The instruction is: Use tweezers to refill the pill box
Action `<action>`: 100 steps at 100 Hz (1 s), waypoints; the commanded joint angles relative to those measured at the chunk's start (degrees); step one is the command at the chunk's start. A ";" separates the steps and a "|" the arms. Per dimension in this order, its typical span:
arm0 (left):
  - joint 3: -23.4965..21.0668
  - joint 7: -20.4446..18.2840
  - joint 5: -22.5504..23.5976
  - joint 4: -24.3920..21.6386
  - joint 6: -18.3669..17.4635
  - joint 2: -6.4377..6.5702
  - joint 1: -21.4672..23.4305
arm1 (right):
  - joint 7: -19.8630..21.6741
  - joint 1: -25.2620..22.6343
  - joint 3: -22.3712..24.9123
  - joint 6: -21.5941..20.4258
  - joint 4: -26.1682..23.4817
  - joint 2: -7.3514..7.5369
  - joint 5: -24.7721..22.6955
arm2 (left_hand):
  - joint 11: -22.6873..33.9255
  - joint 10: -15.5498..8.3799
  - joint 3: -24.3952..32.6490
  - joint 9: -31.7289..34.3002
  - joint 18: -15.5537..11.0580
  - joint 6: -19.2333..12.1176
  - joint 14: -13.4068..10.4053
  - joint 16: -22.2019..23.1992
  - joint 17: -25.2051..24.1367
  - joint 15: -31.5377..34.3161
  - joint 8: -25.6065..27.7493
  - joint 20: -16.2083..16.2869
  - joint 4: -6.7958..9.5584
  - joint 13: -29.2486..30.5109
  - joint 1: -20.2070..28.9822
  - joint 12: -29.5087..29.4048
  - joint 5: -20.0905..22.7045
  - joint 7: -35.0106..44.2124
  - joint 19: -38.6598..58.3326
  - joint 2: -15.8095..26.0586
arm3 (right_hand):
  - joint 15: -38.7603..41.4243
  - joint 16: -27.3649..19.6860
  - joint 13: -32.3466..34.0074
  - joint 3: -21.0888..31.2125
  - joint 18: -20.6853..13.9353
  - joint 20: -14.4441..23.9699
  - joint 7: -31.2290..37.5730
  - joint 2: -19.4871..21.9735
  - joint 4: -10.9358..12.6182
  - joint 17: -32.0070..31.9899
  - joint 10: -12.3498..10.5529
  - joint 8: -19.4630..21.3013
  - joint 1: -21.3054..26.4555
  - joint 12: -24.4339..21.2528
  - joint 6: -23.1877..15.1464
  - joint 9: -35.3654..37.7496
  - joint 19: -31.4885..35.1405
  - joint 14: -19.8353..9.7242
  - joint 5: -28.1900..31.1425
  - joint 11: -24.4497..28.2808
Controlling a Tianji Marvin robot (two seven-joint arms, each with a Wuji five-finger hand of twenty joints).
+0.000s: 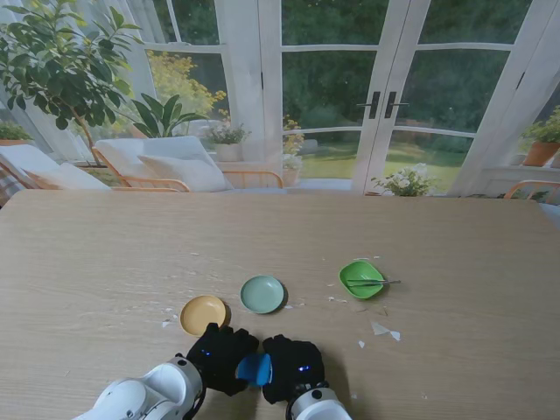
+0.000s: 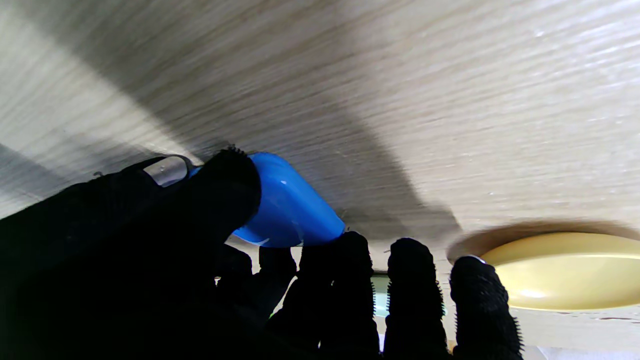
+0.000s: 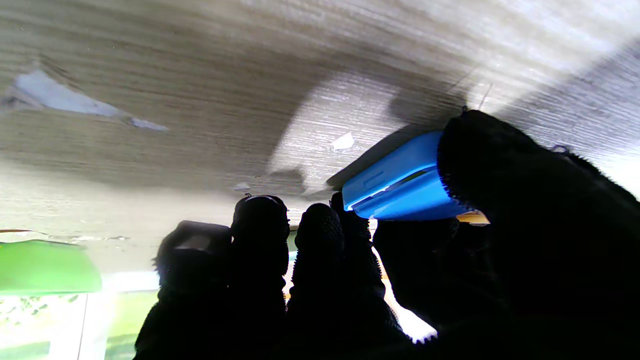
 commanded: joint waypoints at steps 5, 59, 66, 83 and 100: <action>0.79 -0.71 -0.63 0.38 0.37 -0.24 0.00 | 1.11 -0.20 -0.60 -0.73 0.13 -0.66 0.26 | -0.60 -2.62 1.45 0.23 1.15 0.42 0.67 2.32 0.12 0.81 1.71 1.19 2.12 1.45 3.30 -0.31 0.32 5.83 0.95 3.30 | 1.46 -0.37 0.81 4.70 -0.93 1.30 3.34 1.93 -0.61 0.21 -2.90 0.18 0.98 -0.04 -3.13 1.20 3.76 -0.28 2.92 1.71; -2.49 -2.03 0.01 -1.81 -1.70 -0.24 2.33 | 4.06 -1.03 -0.09 0.64 -2.13 0.23 -2.01 | -12.25 -2.07 -3.16 -0.69 -0.21 2.28 -0.36 2.32 -0.83 -1.22 -23.76 -0.96 -0.07 -3.00 -5.60 -7.93 1.67 -28.08 0.11 -0.30 | -1.09 1.77 -4.84 -8.95 -2.24 2.26 -20.82 3.46 -2.91 -3.13 -0.04 -19.77 -1.56 -2.61 7.36 -7.91 1.94 -0.38 -6.99 0.20; -3.02 -1.98 0.11 -2.32 -1.97 -0.28 2.81 | 4.04 -1.59 0.42 0.78 -2.60 0.25 -2.29 | -14.98 -2.13 -4.12 -0.67 -0.32 2.37 -0.48 2.32 -0.81 -1.42 -24.76 -1.27 -0.60 -3.31 -6.50 -7.59 1.48 -30.68 0.08 -0.31 | -1.20 2.12 -4.96 -16.24 -2.25 2.51 -22.12 7.10 -2.50 -3.34 0.08 -21.45 -2.39 -2.56 8.33 -8.01 1.82 -0.33 -7.30 0.36; -4.68 -1.47 0.17 -3.89 -2.45 -0.48 4.21 | 3.72 -3.33 2.35 0.44 -4.03 0.31 -3.37 | -19.11 -2.31 -5.75 -0.66 -0.47 2.40 -0.64 2.32 -0.79 -1.66 -25.61 -1.63 -1.21 -3.76 -8.11 -7.01 1.27 -34.30 0.05 0.70 | -1.21 2.30 -4.89 -12.14 -2.14 2.70 -22.15 4.75 -1.03 -3.36 0.13 -22.94 -8.08 -2.47 8.43 -7.87 1.81 -0.30 -7.28 0.40; -7.45 2.84 -2.82 -6.23 -1.32 -1.27 7.38 | -0.29 -7.70 6.98 -0.76 -6.62 -0.28 -3.95 | -30.39 -0.07 -8.61 -0.29 0.03 2.72 2.09 -6.94 -0.29 -5.70 -23.47 -9.37 0.46 -6.56 -6.49 -15.45 1.62 -32.66 -2.38 4.81 | -4.66 -7.32 -6.96 -12.60 1.16 -0.67 -17.98 5.68 -0.55 -6.66 1.79 -22.74 -4.72 -8.68 4.48 -7.65 -2.25 1.73 -5.75 -6.05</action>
